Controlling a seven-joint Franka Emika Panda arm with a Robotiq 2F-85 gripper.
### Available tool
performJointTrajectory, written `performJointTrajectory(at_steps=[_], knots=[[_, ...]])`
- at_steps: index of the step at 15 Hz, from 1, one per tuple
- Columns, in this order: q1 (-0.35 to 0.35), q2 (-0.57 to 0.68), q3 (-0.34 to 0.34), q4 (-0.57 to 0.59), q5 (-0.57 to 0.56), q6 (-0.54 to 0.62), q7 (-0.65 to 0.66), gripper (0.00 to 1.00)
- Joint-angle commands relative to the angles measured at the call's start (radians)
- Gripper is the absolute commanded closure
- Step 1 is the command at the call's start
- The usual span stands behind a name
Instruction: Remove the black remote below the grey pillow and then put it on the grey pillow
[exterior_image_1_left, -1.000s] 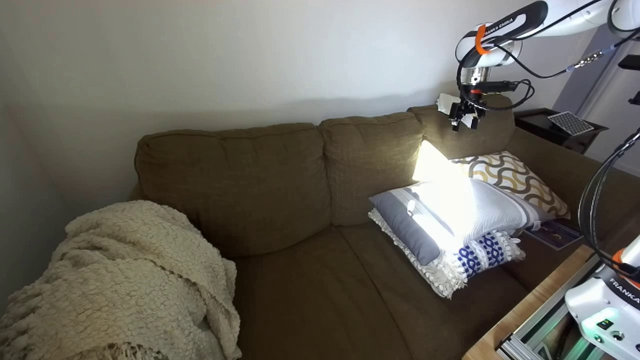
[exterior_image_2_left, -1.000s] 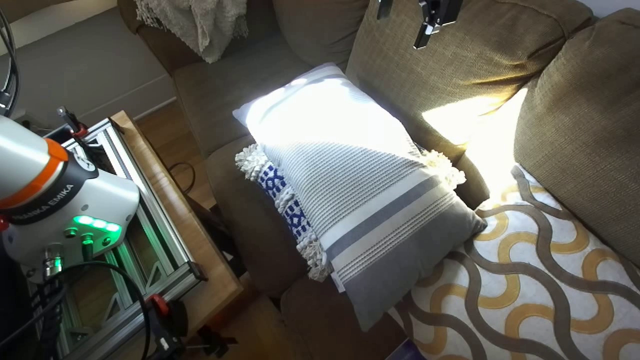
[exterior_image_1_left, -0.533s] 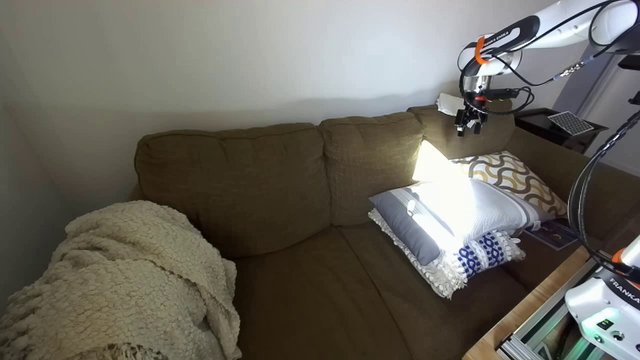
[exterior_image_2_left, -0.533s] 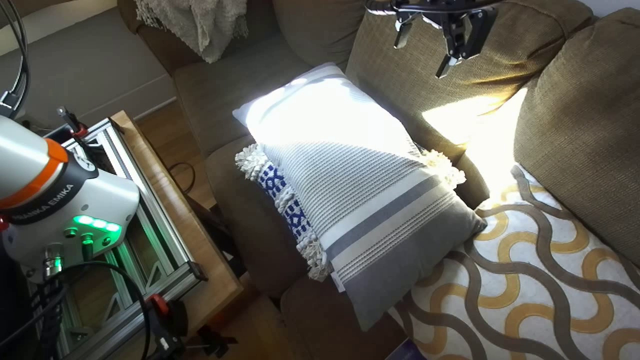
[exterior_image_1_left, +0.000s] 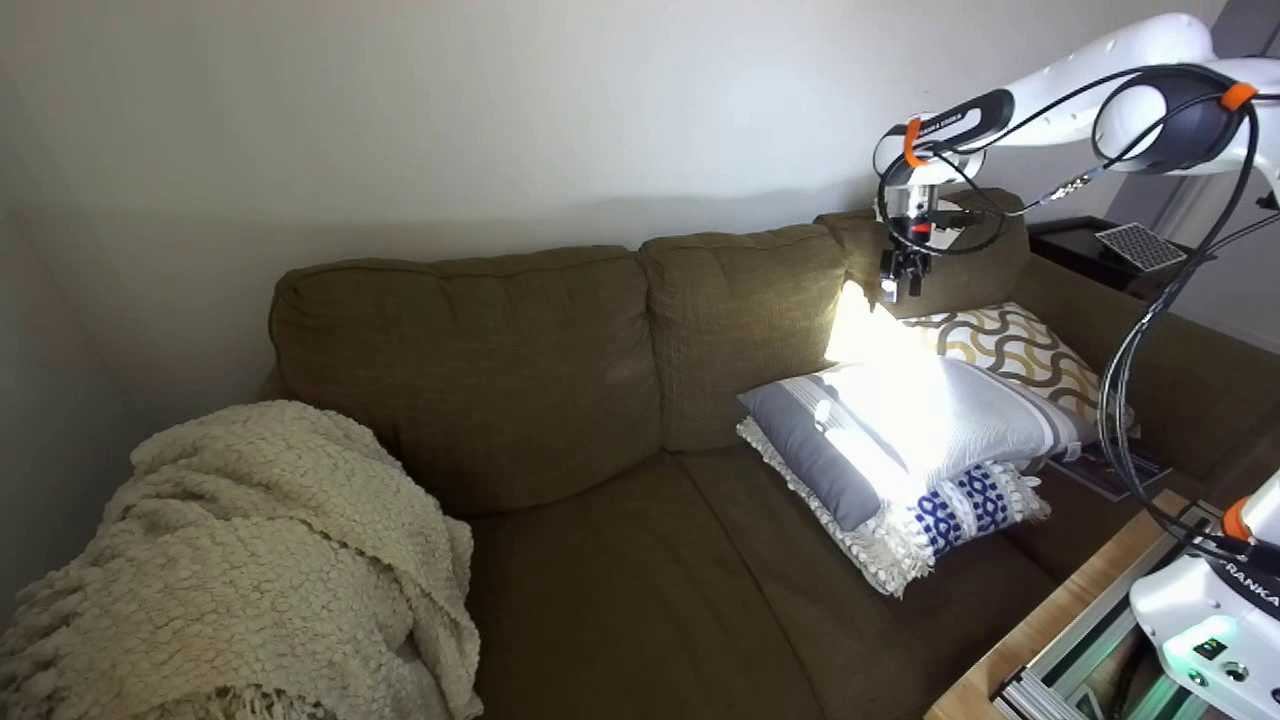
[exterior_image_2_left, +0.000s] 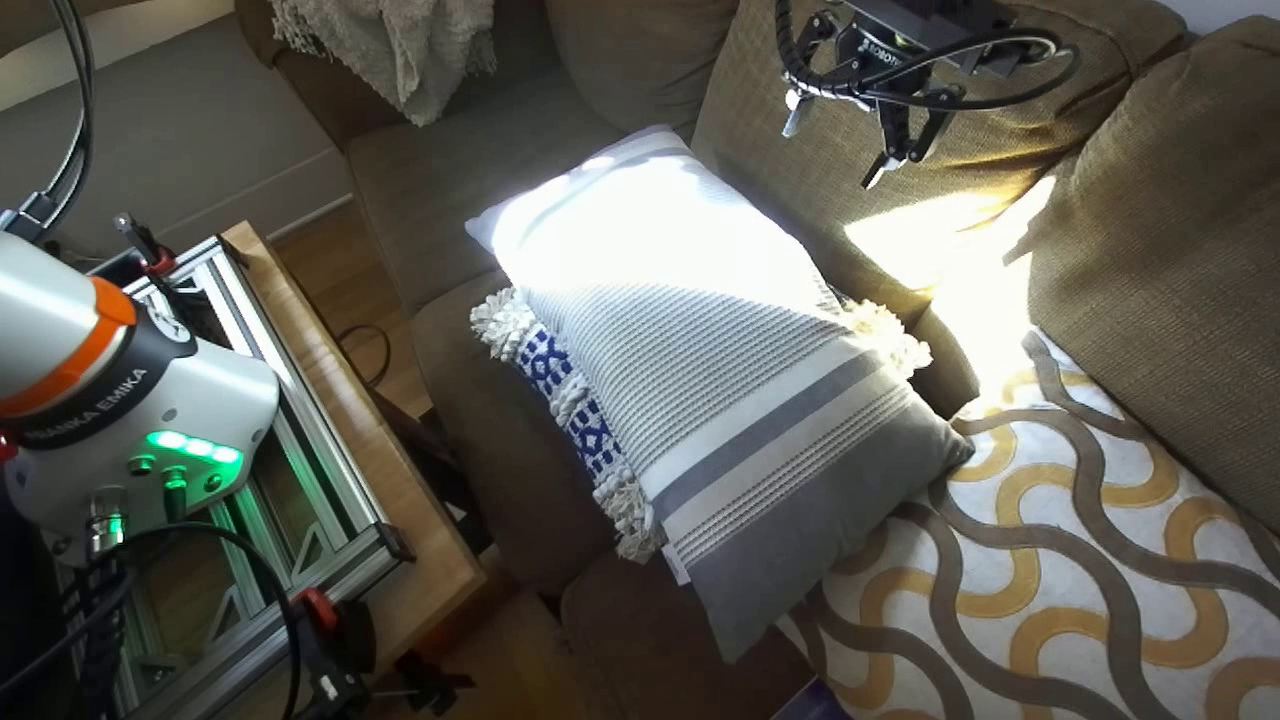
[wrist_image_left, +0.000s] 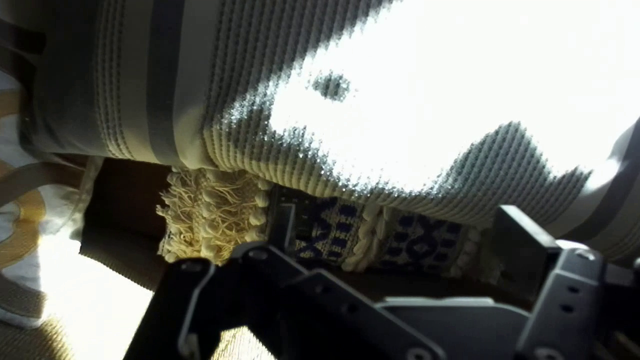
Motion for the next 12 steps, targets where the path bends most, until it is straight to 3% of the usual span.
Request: performJointTrajectory(at_steps=[1,12], knots=[[-0.021,0.166,0.008,0.204,-0.022,-0.124,0.014,0.0],[-0.051,0.409,0.004,0.44,-0.006,-0.045,0.142,0.0]])
